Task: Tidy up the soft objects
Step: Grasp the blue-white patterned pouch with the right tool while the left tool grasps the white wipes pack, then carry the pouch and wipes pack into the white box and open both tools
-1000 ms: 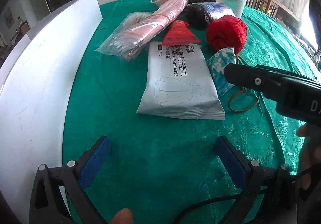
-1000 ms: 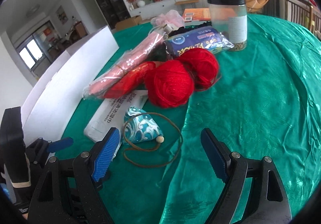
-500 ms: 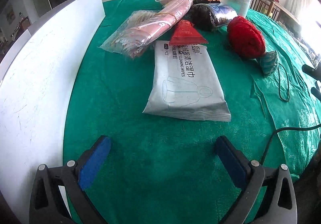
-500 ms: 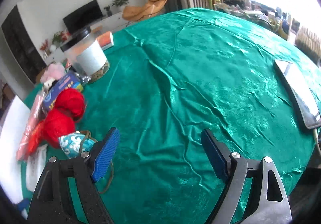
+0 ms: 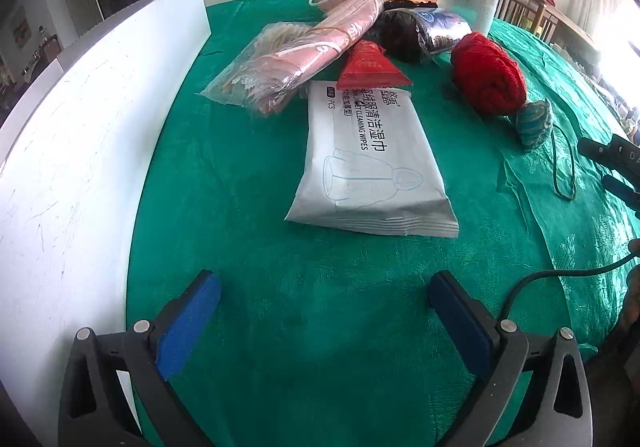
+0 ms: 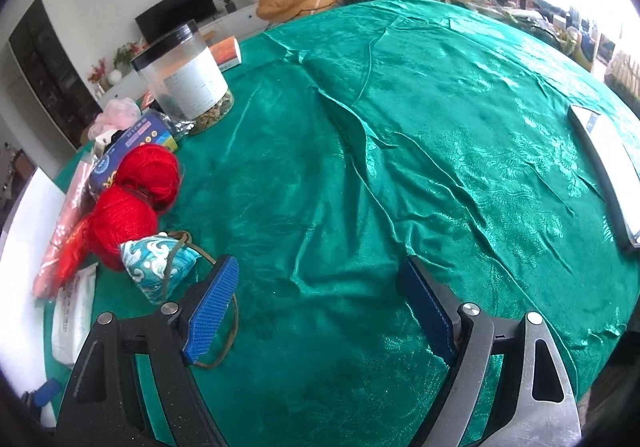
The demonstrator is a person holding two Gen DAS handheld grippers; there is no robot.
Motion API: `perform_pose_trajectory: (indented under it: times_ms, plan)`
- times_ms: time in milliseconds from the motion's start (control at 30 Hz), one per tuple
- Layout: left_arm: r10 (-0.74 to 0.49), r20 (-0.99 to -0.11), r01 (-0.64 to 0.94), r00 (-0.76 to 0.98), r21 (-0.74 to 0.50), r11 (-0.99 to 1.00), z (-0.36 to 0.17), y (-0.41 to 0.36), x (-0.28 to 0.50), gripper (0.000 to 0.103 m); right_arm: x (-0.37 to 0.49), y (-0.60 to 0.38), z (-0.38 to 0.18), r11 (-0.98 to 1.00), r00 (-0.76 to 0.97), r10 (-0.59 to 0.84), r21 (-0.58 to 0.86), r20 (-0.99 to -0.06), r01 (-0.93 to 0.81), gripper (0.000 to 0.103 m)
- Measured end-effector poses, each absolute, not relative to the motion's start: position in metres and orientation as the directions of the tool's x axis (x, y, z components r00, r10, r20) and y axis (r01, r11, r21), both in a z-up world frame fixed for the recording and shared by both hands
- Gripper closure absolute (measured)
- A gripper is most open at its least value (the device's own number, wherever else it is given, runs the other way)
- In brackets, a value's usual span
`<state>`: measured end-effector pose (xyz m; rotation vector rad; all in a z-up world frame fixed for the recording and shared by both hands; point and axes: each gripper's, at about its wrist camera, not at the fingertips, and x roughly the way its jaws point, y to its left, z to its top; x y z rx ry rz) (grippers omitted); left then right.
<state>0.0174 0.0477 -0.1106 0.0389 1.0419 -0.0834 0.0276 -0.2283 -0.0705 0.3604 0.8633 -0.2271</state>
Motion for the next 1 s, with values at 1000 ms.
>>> perform_pose_trajectory:
  times_ms: [1000]
  plan:
    - [-0.176,-0.873,0.182,0.456,-0.102,0.978,-0.096,0.03,0.057,0.036,0.08,-0.145,-0.074,0.969,0.588,0.215,0.096,-0.78,-0.227,0.054]
